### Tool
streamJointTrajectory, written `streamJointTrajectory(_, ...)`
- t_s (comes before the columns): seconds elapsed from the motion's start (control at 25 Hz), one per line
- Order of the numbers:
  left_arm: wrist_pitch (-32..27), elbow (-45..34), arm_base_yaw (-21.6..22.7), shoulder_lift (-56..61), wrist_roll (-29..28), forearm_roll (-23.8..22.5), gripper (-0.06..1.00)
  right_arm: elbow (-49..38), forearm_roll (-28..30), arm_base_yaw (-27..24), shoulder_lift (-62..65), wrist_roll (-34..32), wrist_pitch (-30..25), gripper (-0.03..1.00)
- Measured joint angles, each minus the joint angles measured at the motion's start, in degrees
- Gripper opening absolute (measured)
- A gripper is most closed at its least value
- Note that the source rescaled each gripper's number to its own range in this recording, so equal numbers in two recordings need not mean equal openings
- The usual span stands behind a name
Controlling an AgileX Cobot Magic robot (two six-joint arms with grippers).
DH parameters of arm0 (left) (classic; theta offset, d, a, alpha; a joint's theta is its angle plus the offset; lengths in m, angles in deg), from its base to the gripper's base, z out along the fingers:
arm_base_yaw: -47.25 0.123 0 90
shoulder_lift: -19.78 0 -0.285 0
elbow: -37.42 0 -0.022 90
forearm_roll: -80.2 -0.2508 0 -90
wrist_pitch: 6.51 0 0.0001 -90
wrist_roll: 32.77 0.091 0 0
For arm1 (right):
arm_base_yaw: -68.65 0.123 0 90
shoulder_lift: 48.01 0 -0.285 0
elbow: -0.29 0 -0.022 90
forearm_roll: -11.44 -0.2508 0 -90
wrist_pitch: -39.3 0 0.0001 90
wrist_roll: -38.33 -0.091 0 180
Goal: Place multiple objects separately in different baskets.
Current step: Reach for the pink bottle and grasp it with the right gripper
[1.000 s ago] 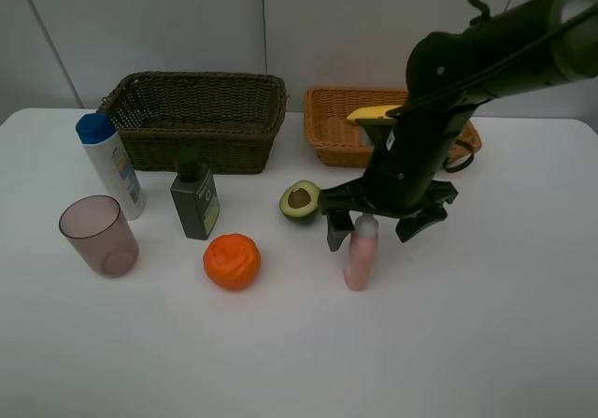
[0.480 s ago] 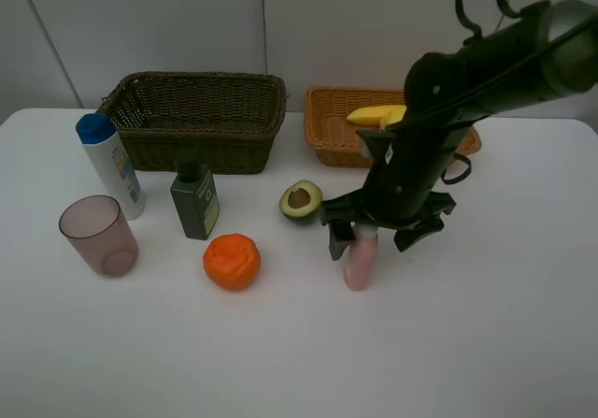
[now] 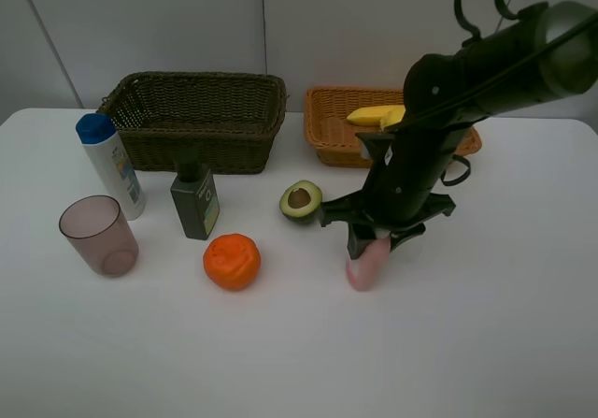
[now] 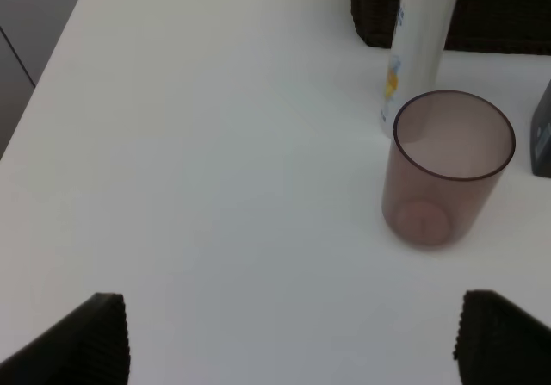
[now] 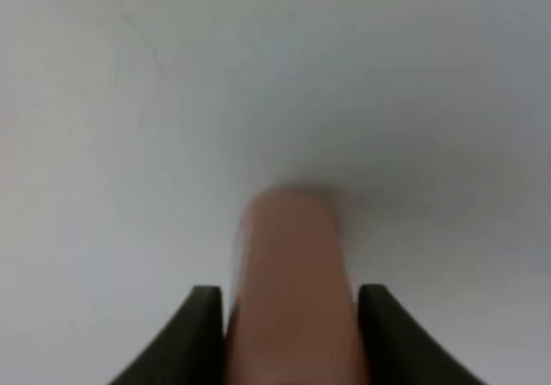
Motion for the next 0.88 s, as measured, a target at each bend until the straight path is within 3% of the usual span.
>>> streamJointTrajectory(0.88, 0.0, 0.0, 0.0, 0.0, 0.0, 0.0, 1.00, 0.0, 0.1, 0.0, 0.2, 2.2, -0.6, 0.00)
